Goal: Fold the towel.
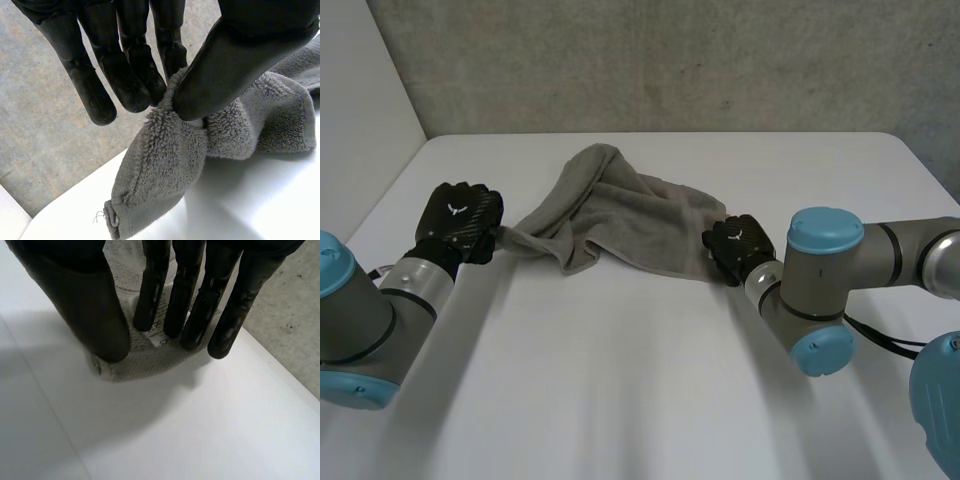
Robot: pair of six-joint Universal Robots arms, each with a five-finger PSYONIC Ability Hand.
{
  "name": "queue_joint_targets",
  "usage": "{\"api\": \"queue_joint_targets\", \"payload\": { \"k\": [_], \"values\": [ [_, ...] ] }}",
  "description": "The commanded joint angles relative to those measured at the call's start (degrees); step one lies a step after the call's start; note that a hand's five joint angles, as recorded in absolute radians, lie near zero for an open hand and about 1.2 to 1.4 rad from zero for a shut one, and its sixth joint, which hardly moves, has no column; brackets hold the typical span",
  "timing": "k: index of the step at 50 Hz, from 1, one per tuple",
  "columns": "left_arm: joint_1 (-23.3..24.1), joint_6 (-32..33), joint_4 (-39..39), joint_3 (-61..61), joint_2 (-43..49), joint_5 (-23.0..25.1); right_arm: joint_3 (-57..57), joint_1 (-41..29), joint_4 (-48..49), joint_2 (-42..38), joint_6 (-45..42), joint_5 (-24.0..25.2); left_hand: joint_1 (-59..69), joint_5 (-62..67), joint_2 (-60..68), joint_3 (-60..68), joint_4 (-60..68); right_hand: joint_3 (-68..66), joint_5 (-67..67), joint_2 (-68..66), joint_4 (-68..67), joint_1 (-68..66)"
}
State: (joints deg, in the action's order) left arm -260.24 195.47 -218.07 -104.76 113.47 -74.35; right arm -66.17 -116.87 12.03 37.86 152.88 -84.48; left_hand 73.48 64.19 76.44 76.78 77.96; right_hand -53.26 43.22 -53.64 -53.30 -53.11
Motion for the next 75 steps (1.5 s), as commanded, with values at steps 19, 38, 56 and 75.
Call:
{"api": "queue_joint_targets", "payload": {
  "k": [19,38,56,75],
  "values": [
    [0.0,0.0,0.0,0.0,-0.2,-0.1,-1.3,1.5,-0.4,7.8,4.5,0.6,6.5,5.8,3.6,3.2,2.0,-26.7,26.8,-26.4,-26.7,-26.9],
    [0.1,0.0,0.0,-0.2,-0.5,-0.1,-3.0,5.1,-9.3,5.4,5.1,1.0,6.5,5.8,3.6,3.2,2.0,23.7,-23.6,24.0,23.7,23.5],
    [0.1,0.0,-0.7,-0.4,-0.1,-0.1,-1.5,7.7,-8.8,4.1,15.3,2.7,6.5,5.8,3.6,3.2,2.0,22.7,-22.6,23.0,22.7,22.5],
    [0.1,0.0,-0.8,-0.4,0.0,-0.1,3.9,5.8,-9.3,0.7,15.9,2.2,6.5,5.8,3.6,3.2,2.0,22.3,-22.3,22.7,22.4,22.2]
  ]
}}
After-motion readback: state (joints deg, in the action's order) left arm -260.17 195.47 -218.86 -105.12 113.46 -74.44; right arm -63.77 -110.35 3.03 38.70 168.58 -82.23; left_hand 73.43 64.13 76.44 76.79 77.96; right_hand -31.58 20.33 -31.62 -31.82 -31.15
